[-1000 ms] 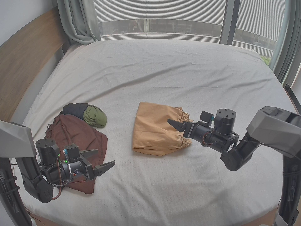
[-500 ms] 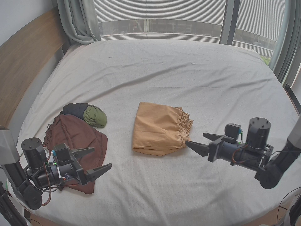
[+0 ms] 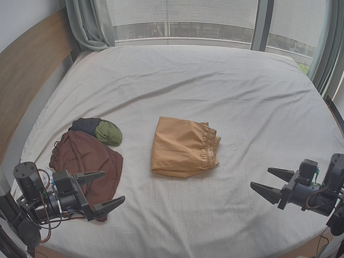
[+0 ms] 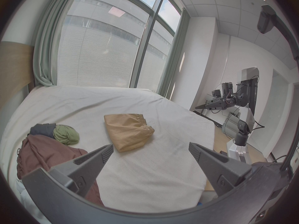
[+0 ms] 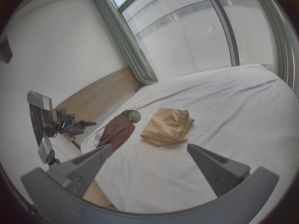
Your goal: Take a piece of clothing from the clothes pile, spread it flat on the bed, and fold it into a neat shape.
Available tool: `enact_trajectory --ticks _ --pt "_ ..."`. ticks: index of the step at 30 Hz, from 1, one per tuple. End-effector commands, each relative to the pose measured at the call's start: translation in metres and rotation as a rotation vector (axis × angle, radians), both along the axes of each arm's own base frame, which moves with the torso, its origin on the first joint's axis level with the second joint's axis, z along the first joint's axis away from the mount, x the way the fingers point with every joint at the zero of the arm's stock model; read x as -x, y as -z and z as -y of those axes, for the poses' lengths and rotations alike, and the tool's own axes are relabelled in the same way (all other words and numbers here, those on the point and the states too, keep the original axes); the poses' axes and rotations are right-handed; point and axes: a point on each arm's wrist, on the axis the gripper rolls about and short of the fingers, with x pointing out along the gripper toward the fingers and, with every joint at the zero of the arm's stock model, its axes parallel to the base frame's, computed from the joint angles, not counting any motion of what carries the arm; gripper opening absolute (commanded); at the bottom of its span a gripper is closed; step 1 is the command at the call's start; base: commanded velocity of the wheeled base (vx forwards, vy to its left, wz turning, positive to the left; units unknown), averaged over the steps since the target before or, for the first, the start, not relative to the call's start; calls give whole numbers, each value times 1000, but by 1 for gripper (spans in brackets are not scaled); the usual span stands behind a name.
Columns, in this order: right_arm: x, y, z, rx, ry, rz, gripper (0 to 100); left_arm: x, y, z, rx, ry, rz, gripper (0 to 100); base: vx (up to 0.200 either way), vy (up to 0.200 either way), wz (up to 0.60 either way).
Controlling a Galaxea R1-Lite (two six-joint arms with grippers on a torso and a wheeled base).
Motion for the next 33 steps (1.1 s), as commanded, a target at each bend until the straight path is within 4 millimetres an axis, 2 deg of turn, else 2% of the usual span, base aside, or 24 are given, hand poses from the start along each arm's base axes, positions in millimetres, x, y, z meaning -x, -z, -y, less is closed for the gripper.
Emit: enact_trajectory --ticks 1,7,16,18,20,22,26,29,30,32,33 --pt "34 -20 16 -45 11 116 100 13 -18 -5 19 -12 86 100 0 0 0" --pt "51 -31 33 -50 89 176 100 13 -21 -12 21 -53 97 100 0 0 0" --pt "82 -38 46 -69 123 235 100 23 -33 -13 27 -37 156 100 0 0 0" --pt "97 -37 51 -70 134 243 100 35 -37 -15 21 -40 132 100 0 0 0" --pt "99 -36 52 -71 138 246 100 37 -37 -16 19 -40 123 100 0 0 0" --pt "114 -34 57 -76 155 265 100 56 -42 -19 20 -16 97 100 0 0 0" --pt "129 -31 62 -81 189 297 100 77 -46 -23 22 -20 83 100 0 0 0" --pt "142 -27 66 -81 233 320 100 96 -45 -26 25 -5 50 100 0 0 0" --pt "142 -27 66 -81 233 320 100 96 -45 -26 25 -5 50 100 0 0 0" --pt "157 -19 68 -89 252 345 100 117 -41 -29 23 5 19 100 0 0 0" --pt "157 -19 68 -89 252 345 100 117 -41 -29 23 5 19 100 0 0 0"
